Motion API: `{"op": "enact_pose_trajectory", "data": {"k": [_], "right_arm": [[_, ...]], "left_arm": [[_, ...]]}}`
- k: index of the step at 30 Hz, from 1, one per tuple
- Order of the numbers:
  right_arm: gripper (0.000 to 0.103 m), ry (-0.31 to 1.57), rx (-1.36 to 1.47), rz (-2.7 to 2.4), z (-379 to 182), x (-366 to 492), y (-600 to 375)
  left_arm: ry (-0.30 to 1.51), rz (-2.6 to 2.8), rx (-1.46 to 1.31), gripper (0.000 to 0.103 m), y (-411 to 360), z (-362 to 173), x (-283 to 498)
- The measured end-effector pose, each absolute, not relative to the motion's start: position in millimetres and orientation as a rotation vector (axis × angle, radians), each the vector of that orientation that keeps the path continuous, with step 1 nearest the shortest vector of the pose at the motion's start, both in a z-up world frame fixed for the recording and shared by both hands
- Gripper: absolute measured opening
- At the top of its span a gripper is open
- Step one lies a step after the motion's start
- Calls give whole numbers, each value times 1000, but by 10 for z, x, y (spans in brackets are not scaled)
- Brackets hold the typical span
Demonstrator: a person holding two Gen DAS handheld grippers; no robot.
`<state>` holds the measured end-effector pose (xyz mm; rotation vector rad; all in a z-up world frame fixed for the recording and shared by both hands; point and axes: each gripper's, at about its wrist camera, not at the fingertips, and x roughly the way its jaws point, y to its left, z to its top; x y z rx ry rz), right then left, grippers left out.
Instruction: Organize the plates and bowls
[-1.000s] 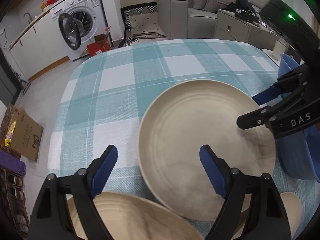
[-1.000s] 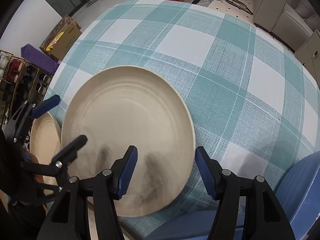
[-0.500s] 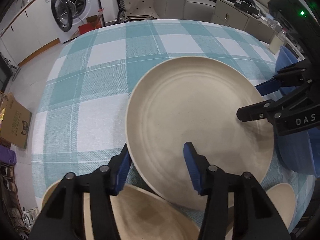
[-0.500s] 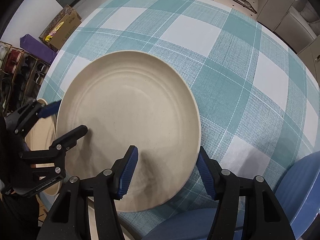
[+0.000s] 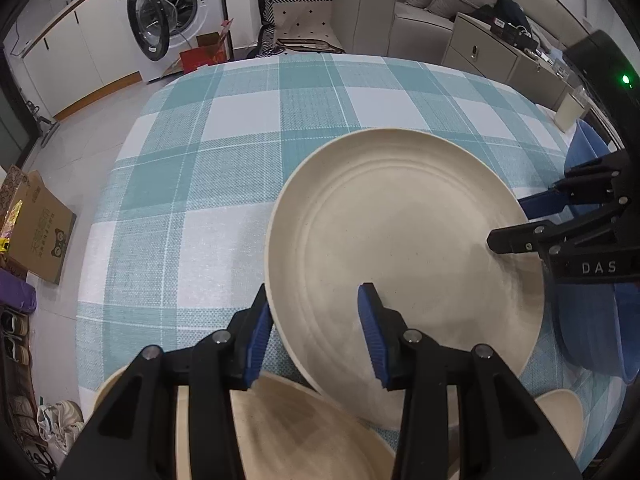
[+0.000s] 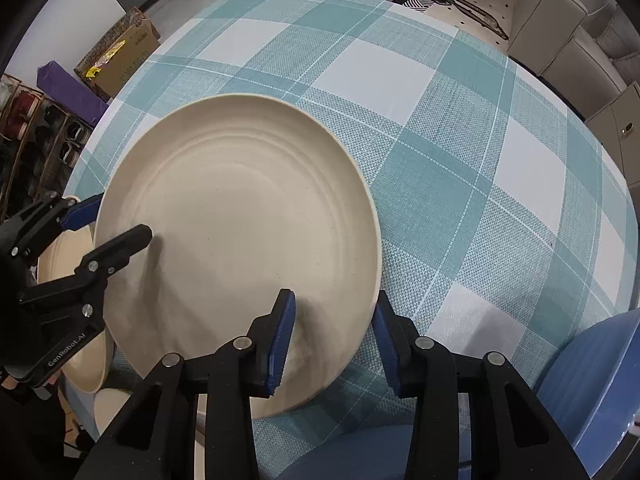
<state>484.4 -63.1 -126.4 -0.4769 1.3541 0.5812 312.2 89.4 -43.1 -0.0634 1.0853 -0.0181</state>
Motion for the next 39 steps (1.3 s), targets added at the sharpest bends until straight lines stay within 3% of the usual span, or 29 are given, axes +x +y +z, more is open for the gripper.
{"op": "enact_pose_trajectory", "data": {"k": [19, 39], "right_arm": [[35, 1292, -429, 564, -1007, 4818, -737], [35, 1162, -383, 565, -282, 4401, -842]], "left_arm": [[1026, -4, -72, 41, 905, -206, 3112], [897, 12, -68, 41, 933, 360, 2755]]}}
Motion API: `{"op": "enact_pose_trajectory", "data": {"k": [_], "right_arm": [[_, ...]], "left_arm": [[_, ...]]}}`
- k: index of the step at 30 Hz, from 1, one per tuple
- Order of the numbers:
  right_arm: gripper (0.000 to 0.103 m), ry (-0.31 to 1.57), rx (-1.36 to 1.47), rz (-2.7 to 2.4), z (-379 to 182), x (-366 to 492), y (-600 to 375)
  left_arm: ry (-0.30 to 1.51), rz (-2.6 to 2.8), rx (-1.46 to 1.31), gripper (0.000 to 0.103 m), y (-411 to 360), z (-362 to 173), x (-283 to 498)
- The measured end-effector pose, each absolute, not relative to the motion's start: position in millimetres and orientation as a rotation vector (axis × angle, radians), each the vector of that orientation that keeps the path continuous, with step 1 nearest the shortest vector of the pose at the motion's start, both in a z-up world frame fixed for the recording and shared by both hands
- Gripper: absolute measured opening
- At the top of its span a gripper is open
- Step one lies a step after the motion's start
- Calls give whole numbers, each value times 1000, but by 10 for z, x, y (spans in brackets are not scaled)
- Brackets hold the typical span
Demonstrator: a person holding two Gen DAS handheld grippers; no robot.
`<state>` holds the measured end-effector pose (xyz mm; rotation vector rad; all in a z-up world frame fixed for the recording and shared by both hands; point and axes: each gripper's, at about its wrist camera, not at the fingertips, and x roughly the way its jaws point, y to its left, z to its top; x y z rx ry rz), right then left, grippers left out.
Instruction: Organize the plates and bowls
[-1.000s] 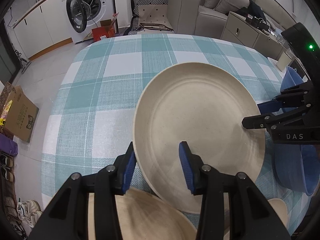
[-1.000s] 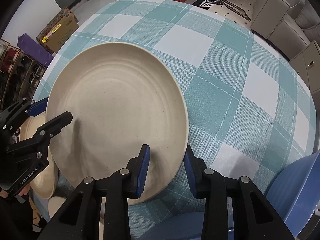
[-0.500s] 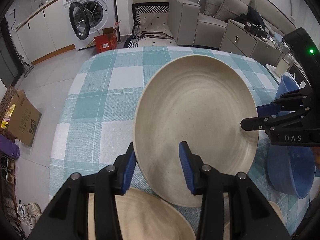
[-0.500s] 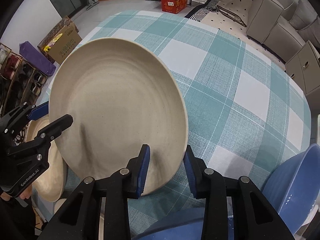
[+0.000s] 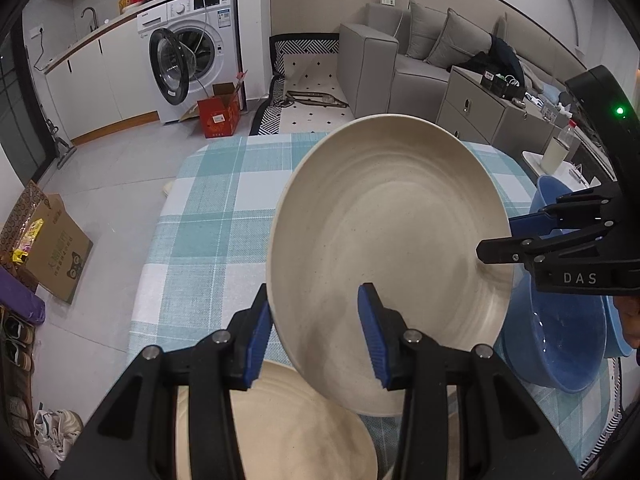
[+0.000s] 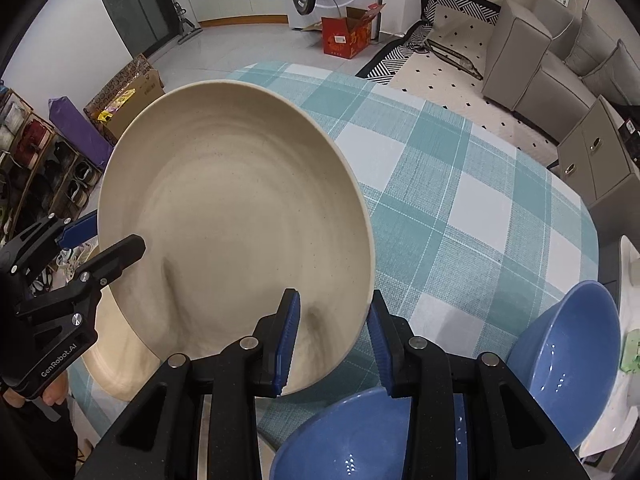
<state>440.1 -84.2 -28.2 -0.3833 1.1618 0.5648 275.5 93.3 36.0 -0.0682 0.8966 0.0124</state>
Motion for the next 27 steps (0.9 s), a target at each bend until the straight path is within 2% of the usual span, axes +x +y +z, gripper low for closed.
{"op": "enact_pose_trajectory", "data": {"k": [27], "right_arm": [[35, 1034, -386, 572, 316, 3562, -1055]], "left_arm": [[765, 8, -63, 41, 914, 820, 2015]]}}
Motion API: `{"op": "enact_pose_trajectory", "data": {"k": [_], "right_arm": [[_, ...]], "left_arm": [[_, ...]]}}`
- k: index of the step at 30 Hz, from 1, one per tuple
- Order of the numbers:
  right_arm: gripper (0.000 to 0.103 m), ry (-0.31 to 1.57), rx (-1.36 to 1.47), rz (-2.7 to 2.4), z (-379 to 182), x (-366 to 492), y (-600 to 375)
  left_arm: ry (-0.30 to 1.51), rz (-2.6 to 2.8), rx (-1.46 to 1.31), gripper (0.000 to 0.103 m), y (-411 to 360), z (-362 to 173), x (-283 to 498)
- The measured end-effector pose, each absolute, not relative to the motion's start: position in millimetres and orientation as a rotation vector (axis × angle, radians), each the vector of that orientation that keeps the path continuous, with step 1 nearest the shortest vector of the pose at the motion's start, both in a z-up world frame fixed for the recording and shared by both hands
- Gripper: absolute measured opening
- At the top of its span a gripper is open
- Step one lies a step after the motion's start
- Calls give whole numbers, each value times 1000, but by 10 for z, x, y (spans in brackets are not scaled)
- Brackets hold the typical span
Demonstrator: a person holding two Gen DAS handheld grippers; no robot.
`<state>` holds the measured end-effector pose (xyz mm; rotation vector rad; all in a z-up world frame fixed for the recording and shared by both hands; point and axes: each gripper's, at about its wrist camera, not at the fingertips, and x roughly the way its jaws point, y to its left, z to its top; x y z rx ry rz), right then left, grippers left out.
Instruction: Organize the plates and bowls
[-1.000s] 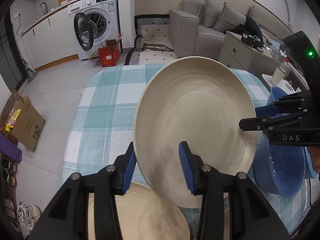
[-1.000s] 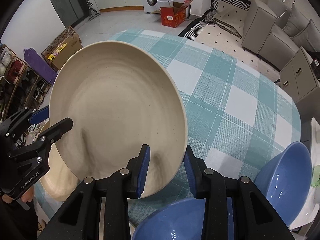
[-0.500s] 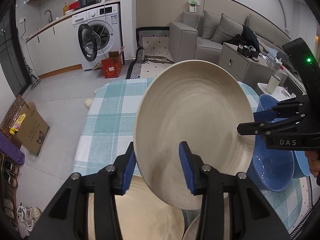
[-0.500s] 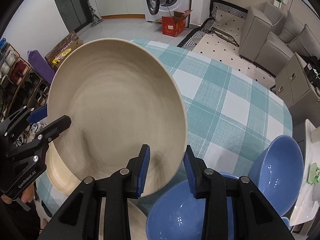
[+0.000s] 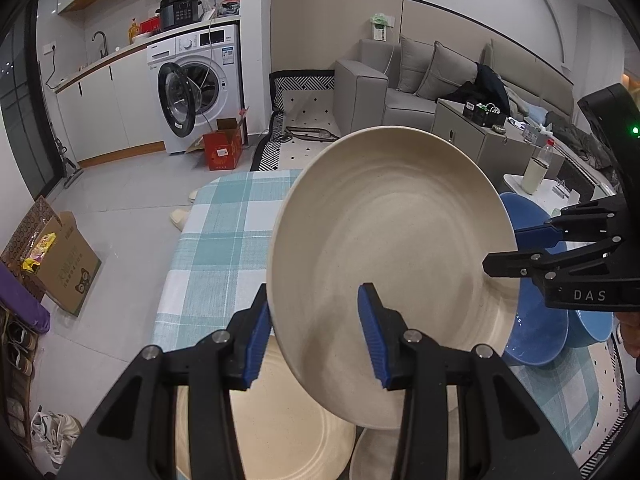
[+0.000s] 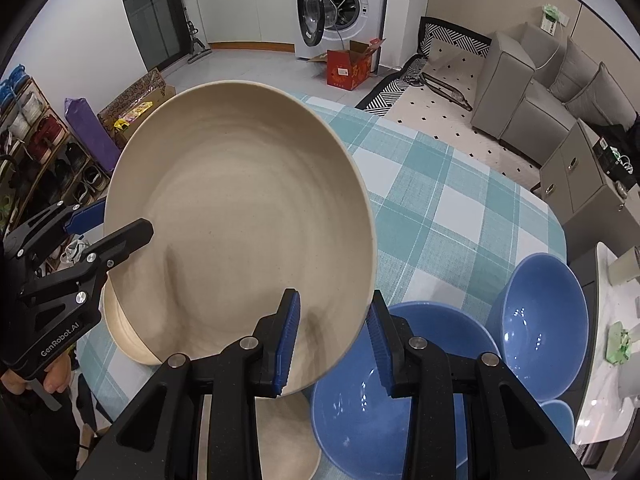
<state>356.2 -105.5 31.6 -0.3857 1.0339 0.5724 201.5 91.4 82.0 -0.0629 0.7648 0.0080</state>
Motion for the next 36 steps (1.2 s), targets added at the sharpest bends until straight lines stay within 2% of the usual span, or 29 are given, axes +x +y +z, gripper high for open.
{"op": "enact_pose_trajectory", "data": {"k": [36], "right_arm": [[35, 972, -431, 607, 372, 2464, -1270]], "left_arm": [[738, -28, -49, 41, 790, 791, 1288]]}}
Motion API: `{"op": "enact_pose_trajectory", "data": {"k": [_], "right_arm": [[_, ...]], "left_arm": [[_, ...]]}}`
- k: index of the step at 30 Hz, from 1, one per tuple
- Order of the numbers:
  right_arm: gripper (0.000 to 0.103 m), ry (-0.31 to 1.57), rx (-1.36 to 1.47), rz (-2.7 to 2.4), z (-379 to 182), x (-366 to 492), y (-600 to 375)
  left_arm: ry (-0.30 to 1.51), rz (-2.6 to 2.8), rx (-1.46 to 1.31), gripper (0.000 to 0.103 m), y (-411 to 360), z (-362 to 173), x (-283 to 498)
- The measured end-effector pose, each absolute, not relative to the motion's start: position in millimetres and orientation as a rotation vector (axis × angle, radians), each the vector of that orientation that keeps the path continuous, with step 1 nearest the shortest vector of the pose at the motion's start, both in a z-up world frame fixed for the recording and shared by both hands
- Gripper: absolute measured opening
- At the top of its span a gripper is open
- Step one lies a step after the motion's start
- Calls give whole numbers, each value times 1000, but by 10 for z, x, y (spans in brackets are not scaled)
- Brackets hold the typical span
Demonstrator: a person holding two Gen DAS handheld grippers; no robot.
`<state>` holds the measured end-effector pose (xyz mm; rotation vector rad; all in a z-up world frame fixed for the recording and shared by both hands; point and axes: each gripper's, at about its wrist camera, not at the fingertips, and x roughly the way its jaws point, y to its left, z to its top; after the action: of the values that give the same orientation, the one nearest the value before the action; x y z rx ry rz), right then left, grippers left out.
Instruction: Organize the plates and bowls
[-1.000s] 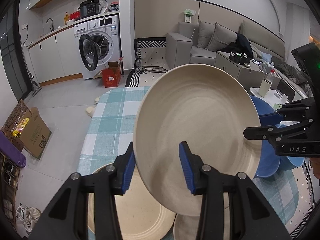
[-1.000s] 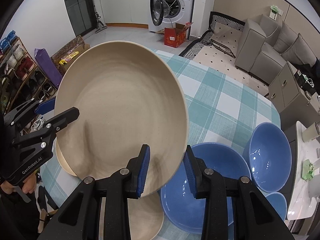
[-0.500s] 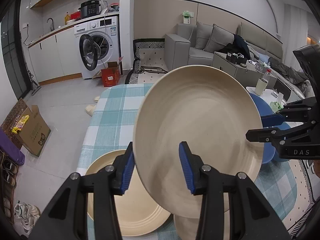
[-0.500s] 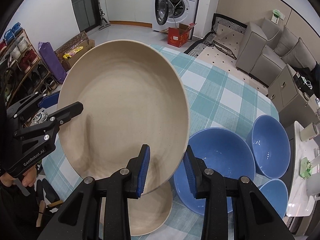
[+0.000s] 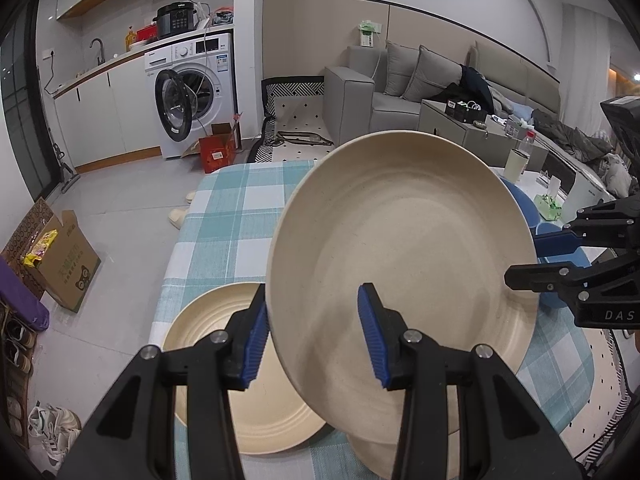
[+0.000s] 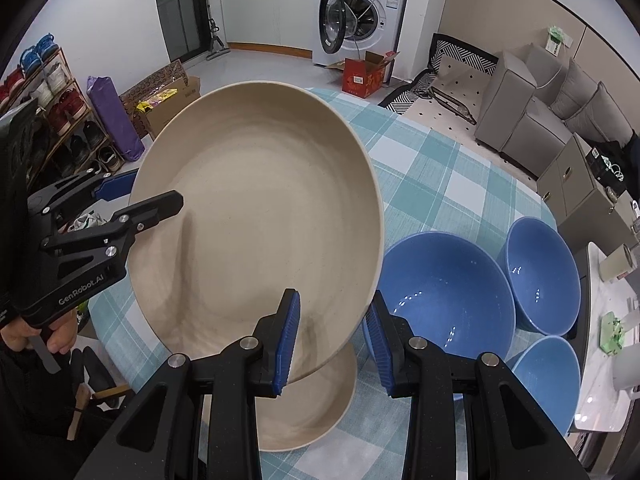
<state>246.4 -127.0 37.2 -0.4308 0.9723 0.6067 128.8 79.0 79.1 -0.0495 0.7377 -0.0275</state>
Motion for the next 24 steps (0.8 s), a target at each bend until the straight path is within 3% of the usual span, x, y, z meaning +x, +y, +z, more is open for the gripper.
{"op": "enact_pose_trajectory", "data": {"k": [24], "right_arm": [[35, 1002, -373, 589, -83, 2115, -1685]], "left_arm": [[792, -92, 18, 41, 409, 485, 1106]]}}
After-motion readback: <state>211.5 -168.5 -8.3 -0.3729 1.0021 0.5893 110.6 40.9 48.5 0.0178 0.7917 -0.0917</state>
